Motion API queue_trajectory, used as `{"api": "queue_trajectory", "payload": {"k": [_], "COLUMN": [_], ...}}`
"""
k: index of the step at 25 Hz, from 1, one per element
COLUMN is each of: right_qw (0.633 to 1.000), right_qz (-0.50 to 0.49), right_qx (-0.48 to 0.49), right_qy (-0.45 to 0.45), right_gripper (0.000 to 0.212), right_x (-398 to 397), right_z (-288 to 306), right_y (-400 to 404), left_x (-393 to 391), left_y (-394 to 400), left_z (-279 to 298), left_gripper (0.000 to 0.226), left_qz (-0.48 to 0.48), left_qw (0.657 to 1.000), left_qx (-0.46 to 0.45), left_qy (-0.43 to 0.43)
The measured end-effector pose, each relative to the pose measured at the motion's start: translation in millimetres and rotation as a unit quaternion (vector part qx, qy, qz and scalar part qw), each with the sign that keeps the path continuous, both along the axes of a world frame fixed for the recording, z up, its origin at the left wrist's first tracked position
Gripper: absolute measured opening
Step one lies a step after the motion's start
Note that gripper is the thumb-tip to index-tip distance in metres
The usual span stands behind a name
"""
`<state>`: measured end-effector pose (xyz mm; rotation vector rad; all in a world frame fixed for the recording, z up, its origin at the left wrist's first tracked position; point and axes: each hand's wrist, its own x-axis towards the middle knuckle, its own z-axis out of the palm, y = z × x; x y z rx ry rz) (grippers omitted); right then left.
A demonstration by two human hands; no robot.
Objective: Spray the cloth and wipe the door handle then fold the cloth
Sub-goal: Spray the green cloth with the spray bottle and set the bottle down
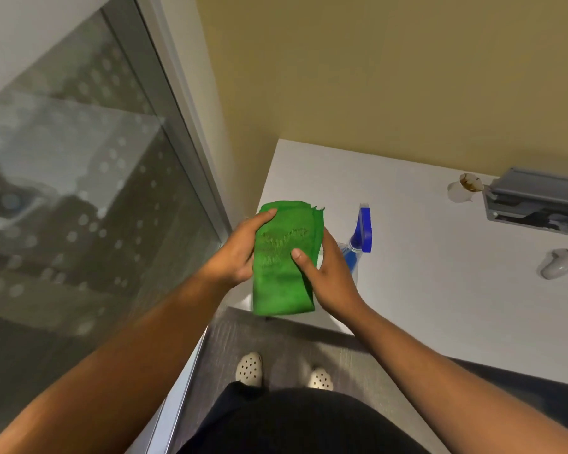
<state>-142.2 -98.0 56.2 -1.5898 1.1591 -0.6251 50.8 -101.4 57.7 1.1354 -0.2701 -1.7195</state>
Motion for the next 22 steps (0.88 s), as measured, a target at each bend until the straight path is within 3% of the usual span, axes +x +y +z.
{"api": "queue_trajectory", "payload": {"k": [4, 9, 14, 17, 18, 22], "right_qw": [0.989, 0.977, 0.986, 0.975, 0.968, 0.972], "right_qz": [-0.034, -0.094, -0.09, -0.192, -0.223, -0.229], "right_qx": [0.098, 0.15, 0.137, 0.088, 0.079, 0.045], "right_qy": [-0.104, -0.116, -0.019, 0.07, 0.081, 0.036], "right_gripper": [0.022, 0.026, 0.038, 0.015, 0.02, 0.073], "right_x": [8.3, 5.1, -22.6, -51.3, -56.5, -54.5], "right_z": [9.6, -0.3, -14.6, -23.3, -21.6, -21.0], "right_y": [-14.3, -13.1, -6.5, 6.6, 8.3, -17.6], "left_x": [-7.8, -16.9, -15.5, -9.1, -7.8, -9.0], "left_y": [18.1, 37.9, 33.3, 33.9, 33.2, 30.2], "left_z": [3.5, -8.2, -10.0, -12.5, -12.8, -14.6], "left_gripper": [0.067, 0.055, 0.045, 0.046, 0.047, 0.053], "left_qz": [-0.011, -0.075, -0.04, -0.013, -0.008, 0.0], "left_qw": [0.998, 0.995, 0.999, 0.998, 0.998, 0.997], "left_qx": [-0.005, -0.007, -0.013, -0.013, -0.007, 0.012], "left_qy": [0.069, 0.061, 0.027, 0.058, 0.067, 0.075]}}
